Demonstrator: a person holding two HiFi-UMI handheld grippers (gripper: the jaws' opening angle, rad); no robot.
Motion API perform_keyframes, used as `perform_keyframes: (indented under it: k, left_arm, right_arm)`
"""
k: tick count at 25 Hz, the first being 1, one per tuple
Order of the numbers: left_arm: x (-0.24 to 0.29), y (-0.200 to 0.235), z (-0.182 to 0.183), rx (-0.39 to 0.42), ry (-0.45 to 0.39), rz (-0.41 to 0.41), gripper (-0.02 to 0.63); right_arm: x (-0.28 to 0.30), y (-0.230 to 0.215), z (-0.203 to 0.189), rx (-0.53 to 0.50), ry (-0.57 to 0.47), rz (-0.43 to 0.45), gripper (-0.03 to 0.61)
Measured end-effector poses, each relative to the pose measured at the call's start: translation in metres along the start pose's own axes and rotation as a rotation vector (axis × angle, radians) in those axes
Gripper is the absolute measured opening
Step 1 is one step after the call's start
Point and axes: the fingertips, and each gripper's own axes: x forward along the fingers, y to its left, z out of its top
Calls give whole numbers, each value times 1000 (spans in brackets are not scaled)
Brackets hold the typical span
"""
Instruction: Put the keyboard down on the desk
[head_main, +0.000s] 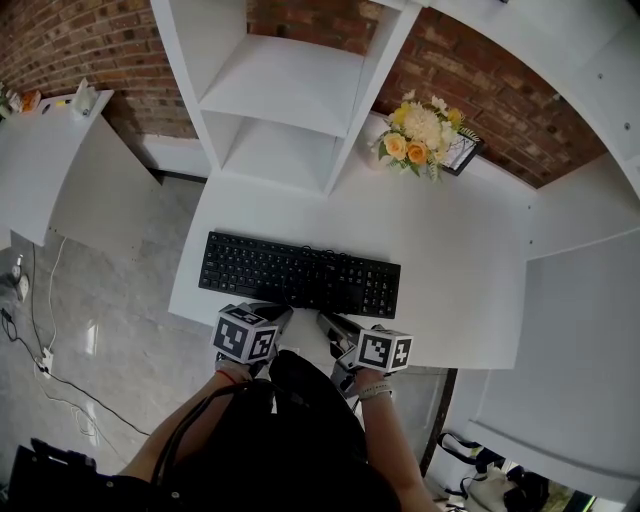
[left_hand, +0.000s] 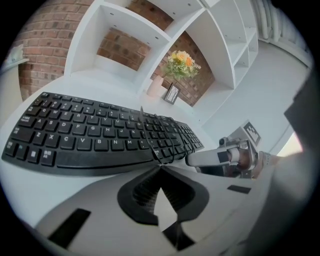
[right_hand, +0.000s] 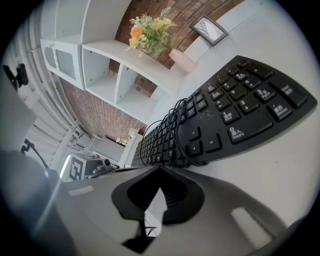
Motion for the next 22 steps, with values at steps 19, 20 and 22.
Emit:
perform_keyframes:
  k: [19,20,22]
  left_arm:
    - [-50,-10,28,63,-287,-37,0]
    - [-55,-11,31,75,-313,-38,0]
    - [-63,-13,35,98,-355,-31,0]
  right_arm:
    - [-26,33,14,-303,-207,-37,2]
    - [-28,36,15,-322,-224,-43,2]
    - [-32,42,16,-361,-255,-53,2]
